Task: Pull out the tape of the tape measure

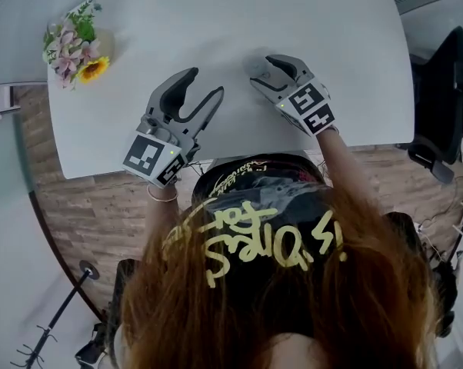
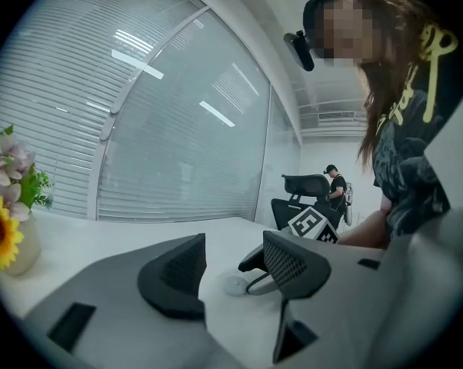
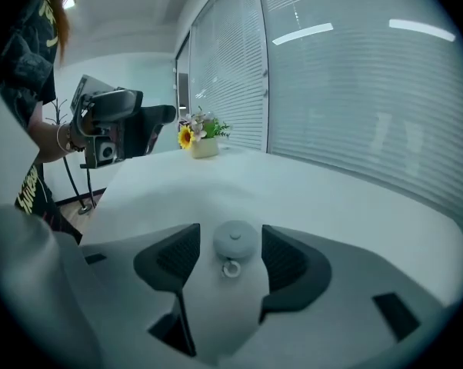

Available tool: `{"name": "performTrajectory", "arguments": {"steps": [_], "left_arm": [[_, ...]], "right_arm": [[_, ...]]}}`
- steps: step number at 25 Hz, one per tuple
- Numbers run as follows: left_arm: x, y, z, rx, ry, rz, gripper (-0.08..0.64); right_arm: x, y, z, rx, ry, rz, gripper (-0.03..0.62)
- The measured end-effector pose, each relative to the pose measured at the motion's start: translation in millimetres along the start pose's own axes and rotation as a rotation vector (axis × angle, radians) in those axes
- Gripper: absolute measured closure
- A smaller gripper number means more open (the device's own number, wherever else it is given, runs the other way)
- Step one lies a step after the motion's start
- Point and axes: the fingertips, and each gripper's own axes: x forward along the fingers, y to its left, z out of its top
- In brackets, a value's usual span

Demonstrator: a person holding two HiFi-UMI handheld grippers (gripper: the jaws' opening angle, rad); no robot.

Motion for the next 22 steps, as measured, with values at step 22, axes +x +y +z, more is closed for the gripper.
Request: {"name": "performTrajectory", "arguments": {"steps": [22], "left_arm": [[-5.4,0.7,-1.2,-0.028,-0.038,0.037,0.334]], "right_arm": [[12.7,-4.8,-14.3,-0.002,0.132,0.027,0.391]]}}
